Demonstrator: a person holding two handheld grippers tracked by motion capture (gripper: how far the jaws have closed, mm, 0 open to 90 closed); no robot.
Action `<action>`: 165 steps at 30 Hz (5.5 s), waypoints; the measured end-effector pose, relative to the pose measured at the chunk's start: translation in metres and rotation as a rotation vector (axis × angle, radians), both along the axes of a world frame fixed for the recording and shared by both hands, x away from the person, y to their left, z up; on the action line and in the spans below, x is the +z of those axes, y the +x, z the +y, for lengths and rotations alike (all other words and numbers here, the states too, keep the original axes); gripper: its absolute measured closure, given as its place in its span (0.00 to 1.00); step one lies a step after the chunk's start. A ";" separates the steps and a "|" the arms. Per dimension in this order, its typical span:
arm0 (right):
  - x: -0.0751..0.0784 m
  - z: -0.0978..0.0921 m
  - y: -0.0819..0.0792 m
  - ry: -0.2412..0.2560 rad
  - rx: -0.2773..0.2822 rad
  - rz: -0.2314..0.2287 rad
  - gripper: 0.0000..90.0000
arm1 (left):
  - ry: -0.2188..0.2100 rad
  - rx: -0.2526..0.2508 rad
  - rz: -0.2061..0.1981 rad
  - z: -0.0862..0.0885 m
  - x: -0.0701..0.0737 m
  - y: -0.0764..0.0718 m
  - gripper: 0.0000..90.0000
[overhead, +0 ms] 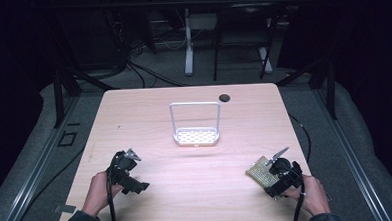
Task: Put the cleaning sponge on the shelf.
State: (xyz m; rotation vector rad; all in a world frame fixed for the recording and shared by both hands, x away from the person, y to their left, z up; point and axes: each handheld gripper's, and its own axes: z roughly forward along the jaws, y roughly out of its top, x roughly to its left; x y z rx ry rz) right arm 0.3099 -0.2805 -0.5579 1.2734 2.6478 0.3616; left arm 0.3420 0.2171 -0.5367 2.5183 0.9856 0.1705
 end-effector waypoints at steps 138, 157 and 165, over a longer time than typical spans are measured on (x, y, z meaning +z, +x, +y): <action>0.044 0.110 0.036 0.094 0.146 -0.166 0.12 | 0.005 -0.004 0.002 -0.001 -0.001 0.000 0.03; 0.045 0.125 0.046 0.098 0.151 -0.172 0.12 | 0.005 -0.006 0.003 -0.001 -0.001 0.000 0.03; 0.046 0.132 0.050 0.119 0.142 -0.178 0.12 | 0.001 -0.007 0.004 -0.001 -0.001 0.000 0.03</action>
